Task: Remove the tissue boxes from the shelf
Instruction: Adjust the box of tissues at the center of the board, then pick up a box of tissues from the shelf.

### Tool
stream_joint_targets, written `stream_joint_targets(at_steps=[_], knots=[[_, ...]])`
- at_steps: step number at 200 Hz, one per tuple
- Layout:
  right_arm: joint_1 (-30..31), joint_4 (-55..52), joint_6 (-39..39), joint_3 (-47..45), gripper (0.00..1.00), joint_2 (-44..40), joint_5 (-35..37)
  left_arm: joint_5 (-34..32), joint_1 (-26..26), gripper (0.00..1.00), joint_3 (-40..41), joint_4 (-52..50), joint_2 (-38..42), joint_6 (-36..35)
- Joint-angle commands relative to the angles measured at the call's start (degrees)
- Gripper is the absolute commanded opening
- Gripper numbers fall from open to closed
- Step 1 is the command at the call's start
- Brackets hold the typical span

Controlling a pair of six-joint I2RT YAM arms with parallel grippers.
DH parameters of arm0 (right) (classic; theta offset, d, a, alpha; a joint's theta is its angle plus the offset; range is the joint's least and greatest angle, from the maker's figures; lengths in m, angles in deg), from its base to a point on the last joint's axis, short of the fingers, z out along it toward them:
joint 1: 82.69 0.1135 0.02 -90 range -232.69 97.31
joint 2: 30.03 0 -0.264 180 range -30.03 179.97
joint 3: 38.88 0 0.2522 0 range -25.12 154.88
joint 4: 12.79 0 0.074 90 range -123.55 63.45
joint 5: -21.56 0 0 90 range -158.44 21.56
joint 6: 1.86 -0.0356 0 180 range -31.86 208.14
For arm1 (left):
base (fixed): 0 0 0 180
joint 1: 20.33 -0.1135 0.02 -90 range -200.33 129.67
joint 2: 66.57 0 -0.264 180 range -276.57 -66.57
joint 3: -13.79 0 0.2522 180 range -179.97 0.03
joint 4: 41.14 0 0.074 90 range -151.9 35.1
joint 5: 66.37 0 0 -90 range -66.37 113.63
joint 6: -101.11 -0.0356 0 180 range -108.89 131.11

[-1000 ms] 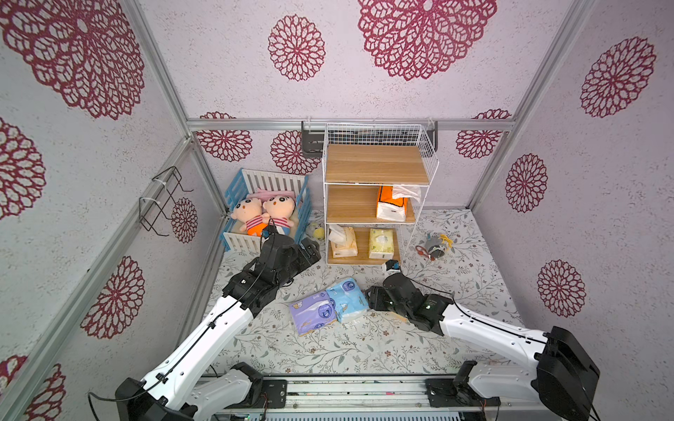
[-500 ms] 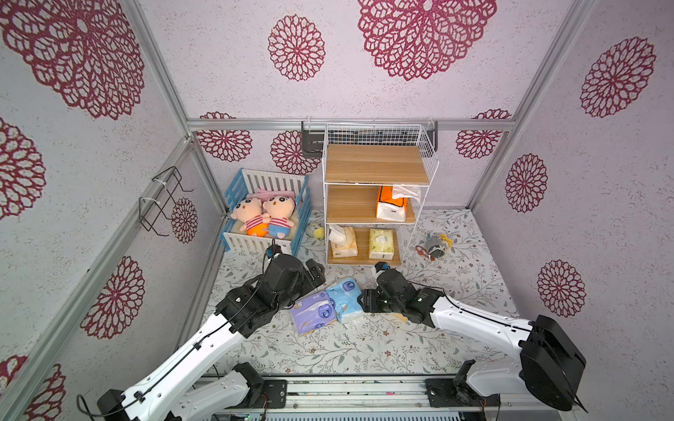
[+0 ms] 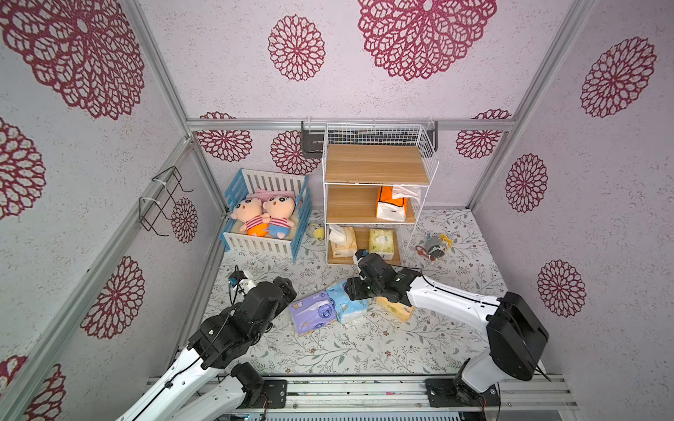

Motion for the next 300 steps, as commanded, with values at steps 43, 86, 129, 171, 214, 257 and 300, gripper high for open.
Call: stream_joint_targets(at_steps=[43,86,129,171,214,257,300], knots=[[-0.25,-0.65,5.4,-1.59,0.62,2.69,2.99,-4.34,0.37,0.97,4.75,4.67,-1.7,1.67],[-0.25,1.6,5.57,-9.39,0.61,-4.16,1.16,-2.88,0.43,0.97,14.59,21.1,-0.27,1.25],[-0.19,3.46,4.15,-15.96,0.61,-12.56,-0.34,-2.79,0.37,0.97,17.68,24.84,-2.77,1.49],[-0.49,3.18,4.26,-16.88,0.62,-19.83,3.04,-0.65,0.39,0.97,17.95,32.26,-9.7,-2.0],[-1.64,6.11,1.37,-18.21,0.62,-32.6,13.58,-2.82,0.41,0.97,11.74,30.17,-21.06,-4.61],[-3.86,8.15,-1.6,-21.36,0.76,-42.0,17.36,-5.91,-0.17,0.97,5.77,32.24,-25.1,-11.13],[-5.87,11.43,-2.52,-22.26,0.79,-45.27,14.37,2.35,-4.94,0.97,1.3,45.9,-27.52,-25.25]])
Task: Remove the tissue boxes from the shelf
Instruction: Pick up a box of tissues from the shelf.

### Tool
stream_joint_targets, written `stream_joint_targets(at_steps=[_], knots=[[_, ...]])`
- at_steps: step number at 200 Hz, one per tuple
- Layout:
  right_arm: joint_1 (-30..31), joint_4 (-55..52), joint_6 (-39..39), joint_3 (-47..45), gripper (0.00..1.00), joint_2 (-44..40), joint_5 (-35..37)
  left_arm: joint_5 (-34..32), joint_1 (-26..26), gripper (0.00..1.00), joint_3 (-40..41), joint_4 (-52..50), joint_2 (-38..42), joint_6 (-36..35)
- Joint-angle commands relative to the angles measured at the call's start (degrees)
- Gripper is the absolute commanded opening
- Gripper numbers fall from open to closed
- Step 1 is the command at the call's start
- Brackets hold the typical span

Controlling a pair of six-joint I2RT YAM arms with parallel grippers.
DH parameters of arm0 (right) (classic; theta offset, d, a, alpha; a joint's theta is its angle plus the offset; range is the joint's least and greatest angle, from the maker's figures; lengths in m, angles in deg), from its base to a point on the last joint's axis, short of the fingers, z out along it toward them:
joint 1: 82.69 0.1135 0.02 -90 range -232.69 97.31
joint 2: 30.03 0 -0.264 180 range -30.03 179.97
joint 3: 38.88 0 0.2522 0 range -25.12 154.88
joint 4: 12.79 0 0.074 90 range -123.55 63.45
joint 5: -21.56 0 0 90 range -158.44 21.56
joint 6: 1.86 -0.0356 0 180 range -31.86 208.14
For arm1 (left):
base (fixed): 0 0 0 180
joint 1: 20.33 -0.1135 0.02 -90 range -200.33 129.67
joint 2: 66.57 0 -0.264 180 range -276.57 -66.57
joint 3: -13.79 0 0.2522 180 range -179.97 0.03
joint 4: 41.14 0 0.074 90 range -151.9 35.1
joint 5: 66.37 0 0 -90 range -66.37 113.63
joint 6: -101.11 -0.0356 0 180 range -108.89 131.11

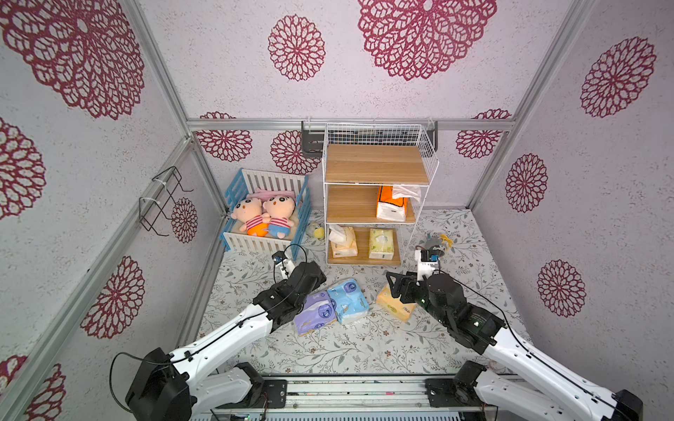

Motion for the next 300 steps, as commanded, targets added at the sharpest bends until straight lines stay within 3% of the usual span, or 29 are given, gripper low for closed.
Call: stream_joint_targets(at_steps=[1,53,89,133,174,300], knots=[[-0.85,3.69,-1.22,0.76,0.79,-1.15,0.1,4.53,-2.61,0.97,-2.51,10.19,-1.6,-10.23],[-3.03,8.76,1.09,0.95,0.84,-2.12,2.9,15.26,-6.85,0.97,-14.75,14.16,-11.43,-17.46],[-5.48,11.7,5.11,4.32,0.84,2.31,0.99,16.68,-7.19,0.97,-20.91,15.05,-17.01,-19.37],[-8.59,17.84,6.89,7.5,0.84,7.61,-0.88,17.52,-8.49,0.97,-22.96,17.57,-20.85,-18.65],[-10.62,25.48,6.19,8.86,0.83,11.66,1.91,18.32,-8.87,0.97,-24.81,18.3,-23.1,-19.29],[-14.47,35.74,6.11,17.08,0.77,26.58,6.35,21.07,-10.45,0.97,-25.32,16.96,-23.85,-25.08]])
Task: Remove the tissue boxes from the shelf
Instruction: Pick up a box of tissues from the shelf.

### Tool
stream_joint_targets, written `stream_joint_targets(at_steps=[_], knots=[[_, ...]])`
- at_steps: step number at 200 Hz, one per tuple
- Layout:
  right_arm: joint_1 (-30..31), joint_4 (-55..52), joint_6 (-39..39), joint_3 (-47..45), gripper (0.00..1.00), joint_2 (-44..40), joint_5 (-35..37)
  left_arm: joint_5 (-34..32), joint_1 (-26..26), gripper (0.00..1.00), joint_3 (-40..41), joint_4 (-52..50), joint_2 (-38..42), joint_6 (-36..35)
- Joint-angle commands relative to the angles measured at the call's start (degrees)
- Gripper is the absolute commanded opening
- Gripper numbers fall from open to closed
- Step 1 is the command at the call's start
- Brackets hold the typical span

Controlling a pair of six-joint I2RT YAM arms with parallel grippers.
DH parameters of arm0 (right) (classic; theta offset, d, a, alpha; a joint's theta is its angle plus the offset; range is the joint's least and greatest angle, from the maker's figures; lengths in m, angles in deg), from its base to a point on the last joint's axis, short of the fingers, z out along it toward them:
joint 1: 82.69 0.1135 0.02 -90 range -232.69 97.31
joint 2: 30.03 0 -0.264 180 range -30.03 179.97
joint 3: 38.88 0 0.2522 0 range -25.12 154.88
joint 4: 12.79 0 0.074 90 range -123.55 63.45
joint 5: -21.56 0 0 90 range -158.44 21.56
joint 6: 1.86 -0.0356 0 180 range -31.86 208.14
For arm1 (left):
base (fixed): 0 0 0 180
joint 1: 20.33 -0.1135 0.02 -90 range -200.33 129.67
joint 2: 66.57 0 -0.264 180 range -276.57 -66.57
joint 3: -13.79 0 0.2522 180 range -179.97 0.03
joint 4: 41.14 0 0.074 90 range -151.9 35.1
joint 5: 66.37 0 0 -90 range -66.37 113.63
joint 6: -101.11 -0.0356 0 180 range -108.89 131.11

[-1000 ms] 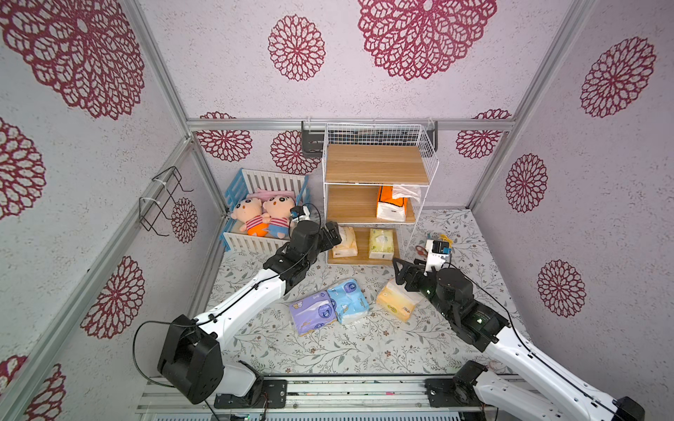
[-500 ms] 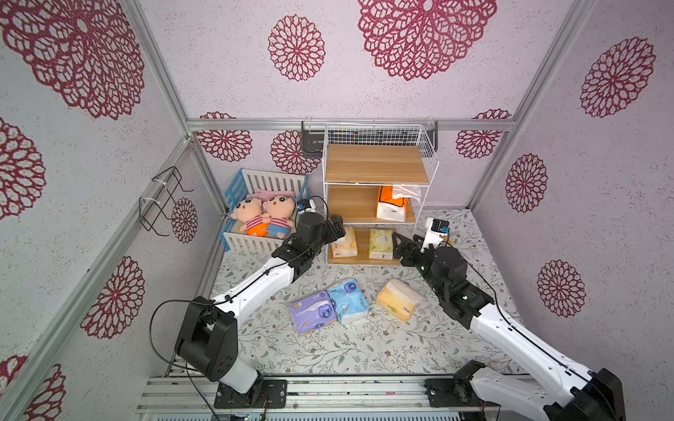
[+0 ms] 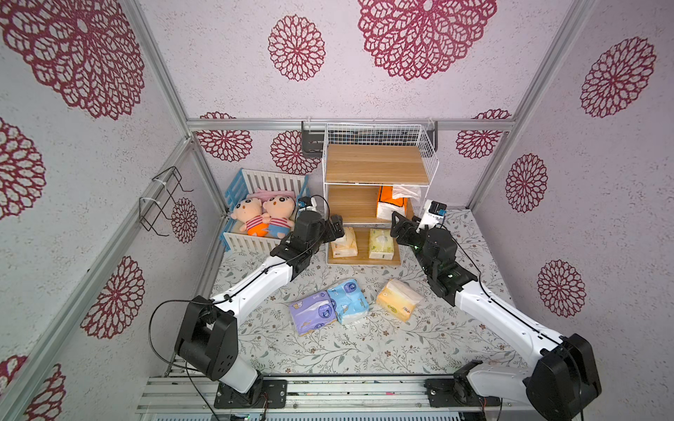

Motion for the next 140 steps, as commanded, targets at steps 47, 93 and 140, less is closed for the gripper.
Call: stream_joint_targets(at_steps=[47,93,140], knots=[[-0.7,7.58,0.68,3.81,0.75,4.43,3.81,2.69,-0.45,0.97,-1.3,0.71,-1.23,-1.18],[-0.89,9.27,1.34,4.43,0.63,6.37,2.75,3.11,-0.54,0.97,-0.8,0.71,-1.37,-0.75],[-0.9,10.5,1.97,4.52,0.43,7.01,1.25,3.1,-0.53,0.97,-0.25,0.27,-1.19,-0.31]])
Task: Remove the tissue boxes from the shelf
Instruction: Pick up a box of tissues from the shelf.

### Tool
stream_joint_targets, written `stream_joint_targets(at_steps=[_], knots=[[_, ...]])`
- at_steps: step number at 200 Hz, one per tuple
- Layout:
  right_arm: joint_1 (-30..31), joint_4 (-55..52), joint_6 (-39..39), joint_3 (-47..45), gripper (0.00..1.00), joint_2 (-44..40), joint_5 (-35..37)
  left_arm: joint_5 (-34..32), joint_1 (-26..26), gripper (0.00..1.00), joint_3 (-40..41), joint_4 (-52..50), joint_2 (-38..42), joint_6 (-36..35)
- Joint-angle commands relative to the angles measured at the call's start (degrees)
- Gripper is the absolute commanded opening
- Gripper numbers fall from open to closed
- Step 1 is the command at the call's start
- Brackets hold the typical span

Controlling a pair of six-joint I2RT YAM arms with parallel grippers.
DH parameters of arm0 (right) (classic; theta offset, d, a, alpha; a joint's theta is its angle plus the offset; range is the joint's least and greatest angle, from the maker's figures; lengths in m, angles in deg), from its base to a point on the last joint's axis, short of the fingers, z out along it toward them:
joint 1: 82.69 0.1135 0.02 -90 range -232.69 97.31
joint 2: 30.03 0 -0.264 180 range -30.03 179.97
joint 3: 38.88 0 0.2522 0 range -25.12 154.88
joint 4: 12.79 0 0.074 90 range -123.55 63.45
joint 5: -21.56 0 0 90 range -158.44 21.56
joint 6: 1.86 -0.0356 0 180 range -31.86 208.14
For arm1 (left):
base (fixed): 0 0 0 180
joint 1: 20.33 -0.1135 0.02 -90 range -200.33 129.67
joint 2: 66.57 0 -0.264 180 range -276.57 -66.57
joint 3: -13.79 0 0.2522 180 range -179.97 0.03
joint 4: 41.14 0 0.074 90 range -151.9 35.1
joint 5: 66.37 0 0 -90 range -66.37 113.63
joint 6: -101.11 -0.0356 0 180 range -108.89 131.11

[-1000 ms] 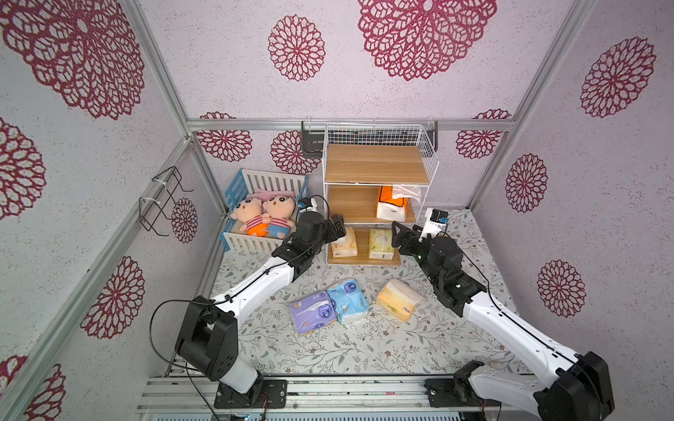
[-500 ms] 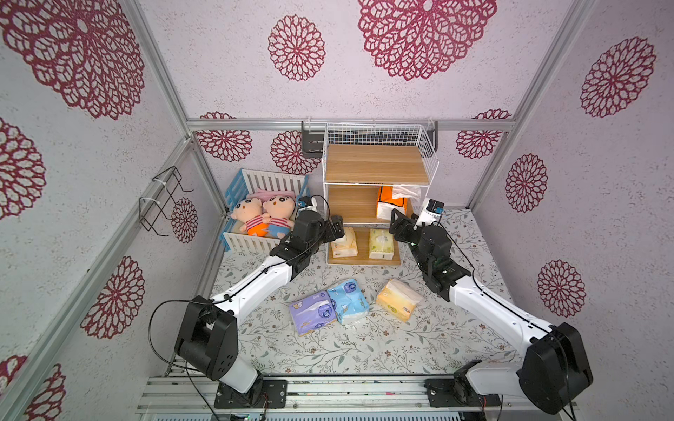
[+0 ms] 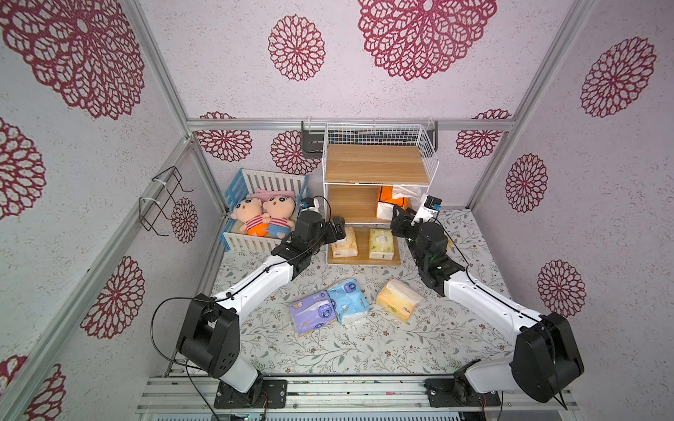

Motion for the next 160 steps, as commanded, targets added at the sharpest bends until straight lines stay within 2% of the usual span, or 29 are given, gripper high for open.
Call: stream_joint_targets(at_steps=[1,40,121,138,160], knots=[[-0.25,2.99,0.92,1.83,0.43,-0.07,-0.36,0.28,-0.38,0.97,-0.18,0.29,-0.3,0.21],[-0.26,2.79,0.62,1.91,0.28,-0.46,-0.88,0.33,-0.38,0.97,0.1,0.3,-0.18,1.05],[-0.24,-1.45,-1.87,2.01,0.04,-4.42,-3.16,0.49,-0.39,0.97,0.64,-0.24,1.26,2.15],[-0.25,-2.68,-2.43,1.79,0.0,-5.42,-3.64,0.44,-0.38,0.97,0.65,-0.69,1.8,2.23],[-0.24,-4.09,-3.06,1.06,0.0,-6.62,-4.36,0.11,-0.32,0.97,0.89,-1.14,2.73,1.98]])
